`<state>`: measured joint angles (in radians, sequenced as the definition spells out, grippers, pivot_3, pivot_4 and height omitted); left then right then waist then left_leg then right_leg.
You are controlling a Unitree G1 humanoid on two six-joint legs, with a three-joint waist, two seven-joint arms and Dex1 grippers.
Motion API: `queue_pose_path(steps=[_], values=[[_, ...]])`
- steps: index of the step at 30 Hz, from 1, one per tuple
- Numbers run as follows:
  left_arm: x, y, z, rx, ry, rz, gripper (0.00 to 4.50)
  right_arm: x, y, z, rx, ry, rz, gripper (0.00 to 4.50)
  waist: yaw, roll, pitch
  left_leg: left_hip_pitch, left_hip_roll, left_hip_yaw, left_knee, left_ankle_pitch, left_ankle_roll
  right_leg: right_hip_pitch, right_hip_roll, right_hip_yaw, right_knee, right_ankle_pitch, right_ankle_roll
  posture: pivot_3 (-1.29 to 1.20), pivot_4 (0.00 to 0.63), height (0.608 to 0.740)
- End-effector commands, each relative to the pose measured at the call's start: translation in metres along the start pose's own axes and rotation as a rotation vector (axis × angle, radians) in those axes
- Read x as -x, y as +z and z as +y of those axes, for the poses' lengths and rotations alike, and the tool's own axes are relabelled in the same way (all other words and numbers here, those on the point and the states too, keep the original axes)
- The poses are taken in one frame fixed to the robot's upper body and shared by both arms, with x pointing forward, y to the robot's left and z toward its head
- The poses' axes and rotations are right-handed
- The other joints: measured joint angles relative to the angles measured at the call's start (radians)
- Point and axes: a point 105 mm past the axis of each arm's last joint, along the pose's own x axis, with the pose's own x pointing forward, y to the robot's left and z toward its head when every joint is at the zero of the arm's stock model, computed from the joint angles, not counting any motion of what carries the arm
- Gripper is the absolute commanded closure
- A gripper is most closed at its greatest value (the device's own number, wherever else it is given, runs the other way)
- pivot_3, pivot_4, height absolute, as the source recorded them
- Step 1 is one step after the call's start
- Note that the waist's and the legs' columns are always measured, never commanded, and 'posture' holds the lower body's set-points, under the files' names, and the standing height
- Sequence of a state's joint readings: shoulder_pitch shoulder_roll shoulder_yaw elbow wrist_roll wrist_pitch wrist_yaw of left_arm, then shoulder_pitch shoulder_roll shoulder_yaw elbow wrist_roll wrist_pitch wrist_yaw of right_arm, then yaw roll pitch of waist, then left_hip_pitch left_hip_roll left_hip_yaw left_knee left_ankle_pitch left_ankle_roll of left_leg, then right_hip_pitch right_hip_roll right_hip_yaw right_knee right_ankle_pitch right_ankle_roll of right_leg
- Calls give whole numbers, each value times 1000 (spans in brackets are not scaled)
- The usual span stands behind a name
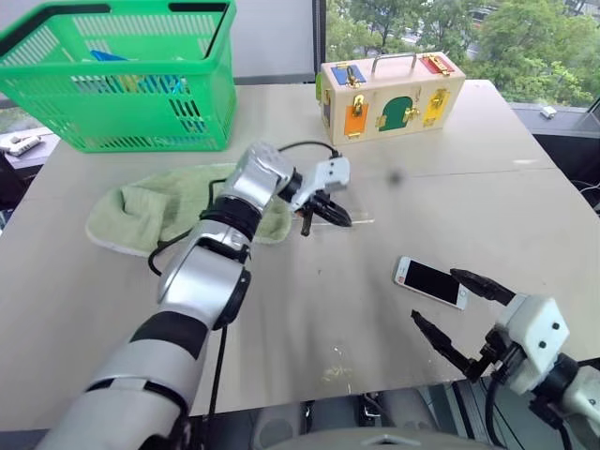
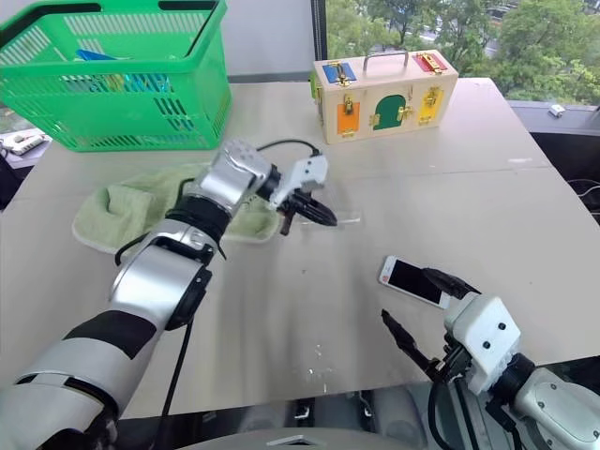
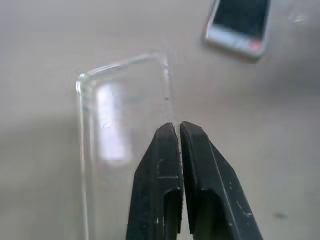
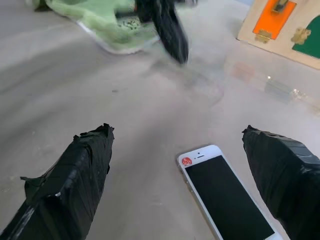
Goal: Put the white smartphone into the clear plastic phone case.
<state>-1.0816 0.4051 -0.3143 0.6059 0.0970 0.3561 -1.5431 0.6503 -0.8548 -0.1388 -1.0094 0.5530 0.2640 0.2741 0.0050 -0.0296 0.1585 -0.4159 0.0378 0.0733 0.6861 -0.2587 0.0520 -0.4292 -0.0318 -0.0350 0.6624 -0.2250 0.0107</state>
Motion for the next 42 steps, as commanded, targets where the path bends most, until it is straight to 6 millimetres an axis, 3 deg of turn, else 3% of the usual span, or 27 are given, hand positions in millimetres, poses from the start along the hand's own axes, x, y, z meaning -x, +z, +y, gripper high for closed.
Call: queue_pose_path(steps=[1,7,13,17,22,23,29,37,42], values=[[5,-6,-37,35,6,0,4361,-3,9,-1,-12,0,-17,0,-8,2,-1,1,0,0,0,0,0,0,-1,2,0,0,0,0,150,740],[-8,-45,-69,86,87,43,4361,-10,2,-10,-61,26,21,0,10,2,-1,2,0,-2,0,0,0,0,-1,2,1,-3,0,0,150,740],[-25,-47,-75,108,112,12,4361,-9,-12,-16,2,54,124,0,19,2,-1,2,-1,-1,4,2,2,3,-2,4,0,-2,-1,0,150,740],[-24,-47,-79,115,119,-33,3190,-10,-24,-26,48,67,198,0,9,2,-1,2,-1,0,4,2,2,3,-2,6,1,-2,0,0,150,740],[2,-41,-88,140,148,-213,546,-17,-33,-49,9,123,255,0,6,3,-1,2,0,-1,1,2,2,1,-1,5,1,-1,-1,0,150,740],[10,-43,-87,150,176,-255,220,-18,-37,-54,2,136,276,0,6,3,-1,2,0,-1,1,2,2,0,0,6,1,-1,-1,0,150,740],[41,-61,-101,186,273,-387,220,-26,-61,-77,-27,200,376,0,9,3,-1,2,0,0,0,2,2,0,-1,5,1,-1,-1,0,150,740],[51,-85,-135,206,260,-411,220,-38,-88,-79,-58,317,445,0,9,3,-1,2,-1,1,0,2,2,1,-3,5,0,-1,-1,0,150,740],[56,-72,-136,162,282,-430,220,-51,-101,-87,-41,309,469,0,1,-2,-4,3,1,1,0,2,2,1,-2,4,0,0,-3,0,150,740]])
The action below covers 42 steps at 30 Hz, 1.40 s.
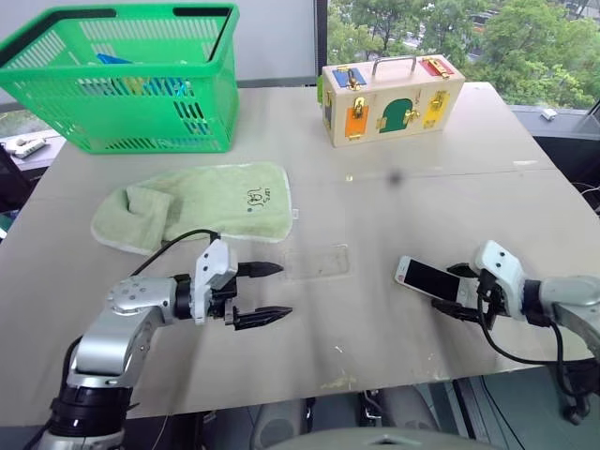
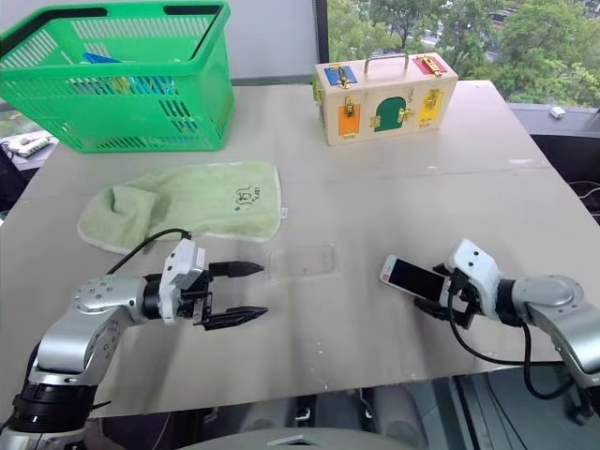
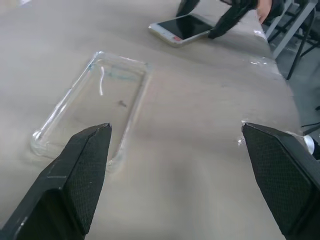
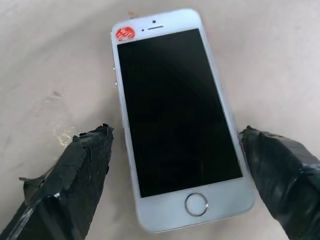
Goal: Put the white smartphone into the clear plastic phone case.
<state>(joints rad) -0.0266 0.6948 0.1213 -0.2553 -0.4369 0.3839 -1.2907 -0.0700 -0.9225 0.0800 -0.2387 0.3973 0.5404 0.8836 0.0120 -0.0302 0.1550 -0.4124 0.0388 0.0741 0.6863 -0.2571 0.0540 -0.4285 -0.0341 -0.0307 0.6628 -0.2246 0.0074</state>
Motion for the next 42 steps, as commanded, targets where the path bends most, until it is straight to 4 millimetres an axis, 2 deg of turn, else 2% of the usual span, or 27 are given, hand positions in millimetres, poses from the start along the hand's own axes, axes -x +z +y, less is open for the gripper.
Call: queue_pose_path(steps=[1,2,3,6,8,9,12,15,18,21,22,25,27,30,35,37,42], values=[[2,31,-5,-79,11,-52,220,-12,-15,-2,-13,20,56,0,-8,-2,-1,1,1,1,0,0,0,1,0,0,0,0,0,0,150,740],[3,36,-7,-78,16,-51,220,-14,-17,-2,-12,29,70,0,-17,-2,-1,2,1,1,0,0,0,1,0,0,0,0,0,0,150,740],[3,40,-10,-77,17,-47,183,-16,-20,0,-9,47,83,568,-19,-2,-1,7,2,2,1,0,0,6,-1,0,0,0,0,0,150,740],[6,46,-20,-74,17,-31,183,-19,-25,6,19,86,108,1425,-22,-1,-1,16,2,3,0,-1,-1,13,-3,0,-1,0,0,0,150,740],[14,49,-23,-45,44,-36,183,-19,-16,6,58,77,79,1518,-24,-2,-1,16,2,3,-3,-3,-5,13,-4,-1,-2,0,0,0,150,740],[17,48,-24,-28,58,-40,183,-19,-8,4,82,64,43,1521,-25,-2,-1,16,2,3,-3,-3,-5,13,-4,-2,-2,0,0,0,150,740],[35,39,-28,12,77,-31,183,-16,37,5,134,71,-107,1535,-29,-1,0,16,3,3,-4,-2,-4,12,-5,-3,-2,0,-1,0,150,740],[54,26,-30,38,94,-18,183,-16,77,15,231,128,-183,1627,-31,9,6,14,5,6,-5,-2,-4,7,-5,-4,0,0,-1,0,150,740],[65,20,-27,34,132,-19,183,-25,110,25,335,183,-194,2908,-25,15,10,13,5,8,-5,-1,-3,3,-5,-5,0,1,-1,0,150,740],[54,26,-29,18,153,-42,183,-40,137,33,432,230,-187,4400,-18,14,10,9,5,7,-6,-1,-3,0,-6,-6,0,1,-2,0,150,740],[50,28,-31,15,146,-43,183,-43,141,35,450,240,-183,4462,-15,14,10,8,4,7,-6,-1,-3,-1,-7,-7,0,1,-2,0,150,740],[45,35,-26,13,162,-54,183,-58,150,36,498,252,-166,4462,-9,14,9,-4,1,6,-6,-1,-3,-9,-10,-9,-1,3,-6,0,150,740],[39,30,-15,9,181,-48,183,-62,150,29,498,229,-152,4462,2,14,9,-5,-1,7,-6,-1,-3,-10,-12,-9,-2,3,-6,0,150,740],[18,17,5,18,199,-45,183,-57,139,20,409,190,-135,3579,8,14,10,-6,-3,9,-6,-1,-3,-9,-13,-9,-3,3,-5,0,150,740],[7,3,7,31,201,-53,183,-35,105,20,241,111,-107,1260,2,10,9,-6,-2,10,-6,-2,-1,-8,-12,-9,-5,3,-4,0,150,740],[8,-1,5,40,199,-58,183,-26,93,20,171,54,-104,125,-3,10,9,-6,-2,10,-6,-2,-1,-9,-12,-8,-4,3,-1,0,150,740],[15,-5,4,12,171,-57,183,-17,61,13,49,-114,-60,125,-1,10,9,-4,0,8,-8,-2,-1,-10,-10,-9,-1,0,0,0,150,740]])
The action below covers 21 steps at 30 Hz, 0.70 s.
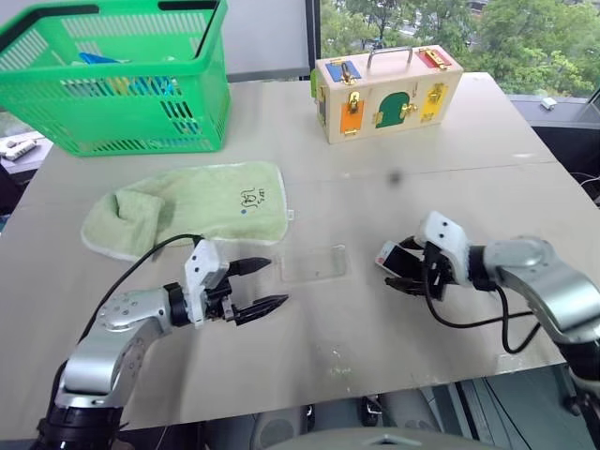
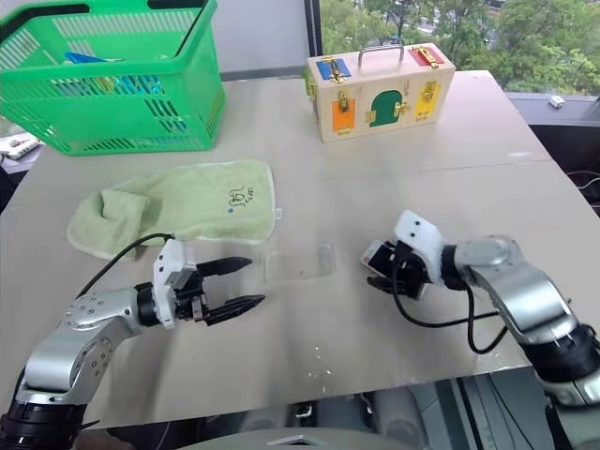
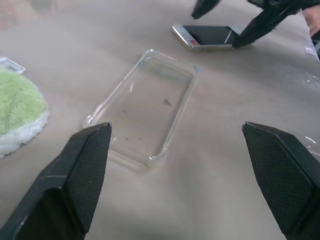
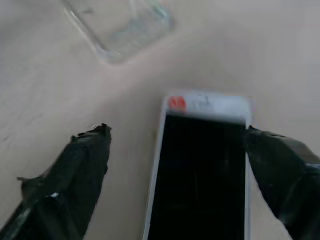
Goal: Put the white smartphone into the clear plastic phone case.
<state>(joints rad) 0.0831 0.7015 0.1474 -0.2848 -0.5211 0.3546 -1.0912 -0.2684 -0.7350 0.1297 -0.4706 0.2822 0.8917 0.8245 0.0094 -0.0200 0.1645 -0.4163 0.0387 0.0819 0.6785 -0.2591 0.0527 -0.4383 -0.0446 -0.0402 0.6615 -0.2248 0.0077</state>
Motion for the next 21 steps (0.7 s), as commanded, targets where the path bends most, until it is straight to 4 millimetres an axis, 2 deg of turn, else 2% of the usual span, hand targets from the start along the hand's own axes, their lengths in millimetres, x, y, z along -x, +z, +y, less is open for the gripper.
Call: queue_pose_path(steps=[1,8,13,16,17,18,21], values=[[8,5,3,-64,-20,-14,183,10,-6,-5,-29,-114,-1,125,3,0,0,1,0,0,0,0,0,0,0,0,0,0,0,0,150,740],[13,14,24,-135,-34,-69,183,-3,-34,1,-107,-112,57,125,2,-1,-1,1,0,0,2,2,-1,1,0,-1,1,1,-1,0,150,740],[22,19,31,-131,-140,-44,183,-10,-47,-3,-116,-105,98,125,-11,-9,-6,2,1,1,2,1,-1,1,2,0,0,1,-1,0,150,740],[31,19,30,-140,-210,-22,183,-13,-52,0,-95,-54,124,966,-21,-10,-6,3,1,1,2,2,-1,2,1,-1,0,1,-1,0,150,740],[33,20,30,-139,-221,-22,183,-13,-53,1,-88,-42,126,1393,-22,-10,-6,3,1,1,2,1,-1,2,1,0,0,1,-1,0,150,740],[33,22,30,-138,-226,-27,183,-13,-52,1,-78,-39,122,1588,-21,-11,-7,3,2,1,2,1,-1,2,0,-1,0,1,-1,0,150,740],[33,26,32,-136,-217,-51,183,-11,-40,-2,-34,-36,77,1587,-20,-13,-8,3,1,-1,2,1,-1,3,-1,-3,0,1,-1,0,150,740]])
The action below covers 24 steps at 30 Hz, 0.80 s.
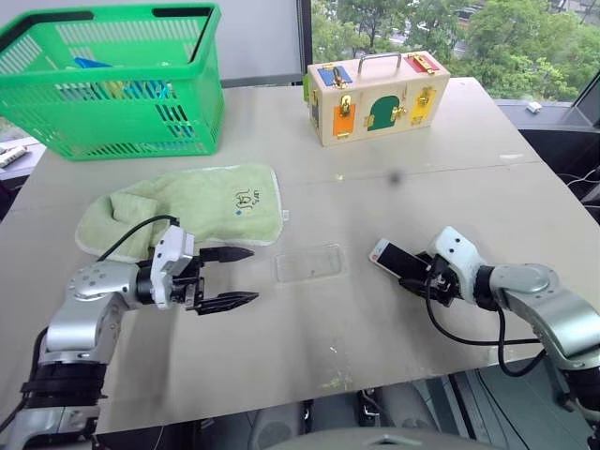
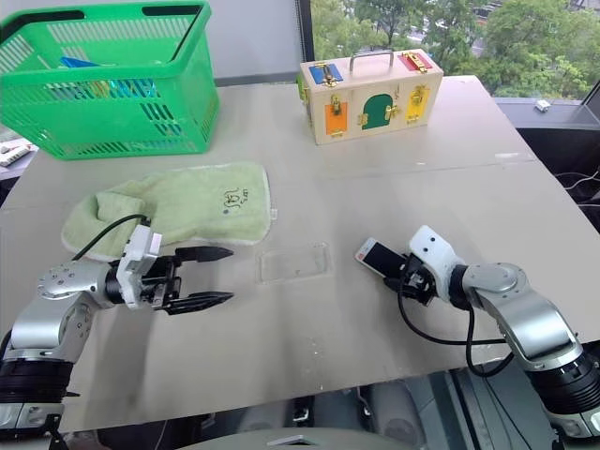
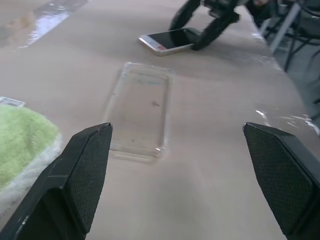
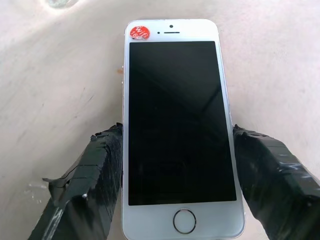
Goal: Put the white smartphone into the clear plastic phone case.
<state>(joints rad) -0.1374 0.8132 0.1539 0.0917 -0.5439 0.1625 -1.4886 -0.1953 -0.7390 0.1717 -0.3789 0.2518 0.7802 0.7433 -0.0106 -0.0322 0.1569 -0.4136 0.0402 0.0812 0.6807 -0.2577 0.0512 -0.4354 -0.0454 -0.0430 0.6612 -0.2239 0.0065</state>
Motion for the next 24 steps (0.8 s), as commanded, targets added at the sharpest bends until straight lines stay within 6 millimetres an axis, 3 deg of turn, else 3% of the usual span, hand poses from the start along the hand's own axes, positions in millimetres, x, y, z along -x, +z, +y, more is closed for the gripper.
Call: queue_pose_path(steps=[1,8,13,17,24], values=[[3,14,3,-34,13,-53,183,-2,-1,3,13,32,-7,1587,-1,0,0,0,0,0,0,0,0,0,0,0,0,0,0,0,150,740],[8,9,13,-17,114,-81,183,5,64,10,159,131,-193,1740,-2,4,3,-2,0,0,0,0,0,-2,0,-1,2,0,0,0,150,740],[9,4,13,-10,129,-69,183,-8,97,25,328,253,-190,1740,-3,5,4,-3,0,1,-2,0,0,-4,0,-1,1,0,0,0,150,740],[10,0,12,-5,141,-63,183,-27,108,33,420,323,-152,1740,0,5,4,-3,0,2,-3,0,0,-4,-1,-1,0,2,-3,0,150,740],[13,-8,5,4,154,-46,183,-57,101,41,523,396,-38,1740,-2,5,5,-4,-1,4,-3,0,0,-4,-2,0,0,2,-3,0,150,740]])
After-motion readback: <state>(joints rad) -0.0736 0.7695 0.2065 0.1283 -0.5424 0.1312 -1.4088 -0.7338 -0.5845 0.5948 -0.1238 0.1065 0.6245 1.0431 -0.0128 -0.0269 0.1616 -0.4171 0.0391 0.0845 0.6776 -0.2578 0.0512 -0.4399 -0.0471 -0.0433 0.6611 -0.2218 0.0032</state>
